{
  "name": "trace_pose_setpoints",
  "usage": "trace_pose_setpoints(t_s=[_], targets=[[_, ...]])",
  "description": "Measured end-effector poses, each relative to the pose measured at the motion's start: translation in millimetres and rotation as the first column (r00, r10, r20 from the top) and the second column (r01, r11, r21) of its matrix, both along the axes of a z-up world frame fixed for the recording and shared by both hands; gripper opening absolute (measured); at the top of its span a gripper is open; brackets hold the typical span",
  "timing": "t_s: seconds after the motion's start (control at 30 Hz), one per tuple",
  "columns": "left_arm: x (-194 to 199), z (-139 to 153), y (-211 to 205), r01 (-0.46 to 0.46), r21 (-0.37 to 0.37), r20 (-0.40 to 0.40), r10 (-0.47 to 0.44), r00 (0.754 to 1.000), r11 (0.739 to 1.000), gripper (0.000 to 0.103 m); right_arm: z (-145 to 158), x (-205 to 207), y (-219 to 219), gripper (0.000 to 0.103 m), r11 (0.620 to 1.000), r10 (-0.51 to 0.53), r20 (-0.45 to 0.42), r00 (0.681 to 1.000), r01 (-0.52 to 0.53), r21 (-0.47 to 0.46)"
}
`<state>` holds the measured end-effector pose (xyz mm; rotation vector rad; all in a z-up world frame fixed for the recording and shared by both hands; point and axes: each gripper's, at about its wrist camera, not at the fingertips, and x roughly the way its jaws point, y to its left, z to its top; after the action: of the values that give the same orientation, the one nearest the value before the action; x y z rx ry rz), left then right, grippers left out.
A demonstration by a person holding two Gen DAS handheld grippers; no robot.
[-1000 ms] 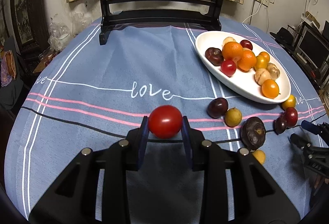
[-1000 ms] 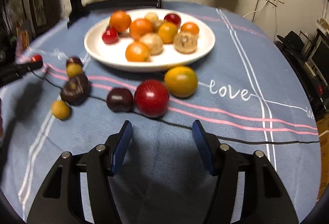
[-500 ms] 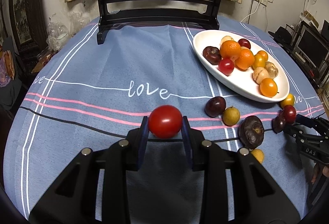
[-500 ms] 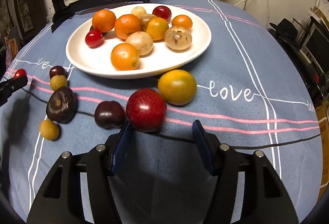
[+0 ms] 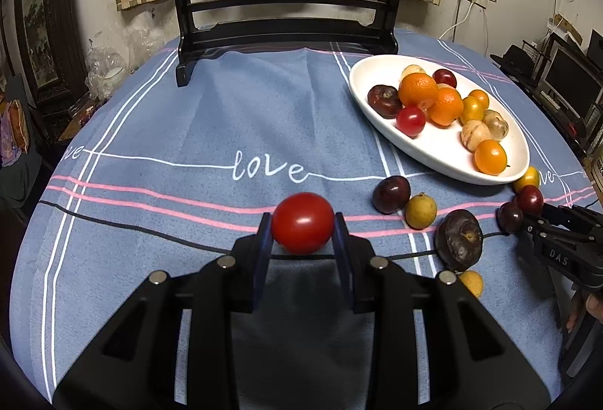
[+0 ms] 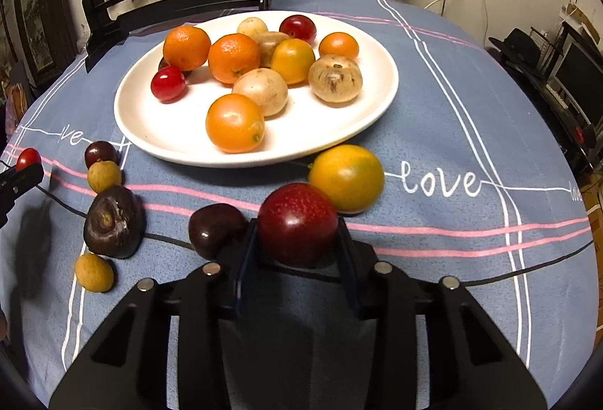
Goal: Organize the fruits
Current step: 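Grasp the red apple with the right tool while the left tool holds the tomato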
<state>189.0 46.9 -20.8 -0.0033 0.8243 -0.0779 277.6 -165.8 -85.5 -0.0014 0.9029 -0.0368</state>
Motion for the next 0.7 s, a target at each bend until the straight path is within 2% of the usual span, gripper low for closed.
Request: trace_pose_setpoints(t_s=[0.47,0.7], targets=[[-1,-2,-1,0.003,0.005,-0.003,-0.003,1.000,1.000,0.032,3,-18,-14,0.038,0.999,0.004,0.007,1.000,-0.004,0.053],[-2,-5,-4,0.013,0.012,-0.016,-0.013,1.000,1.000,0.032,13,-34,-23,0.038,0.996,0.025,0.046,0.999,-0.029,0.087]])
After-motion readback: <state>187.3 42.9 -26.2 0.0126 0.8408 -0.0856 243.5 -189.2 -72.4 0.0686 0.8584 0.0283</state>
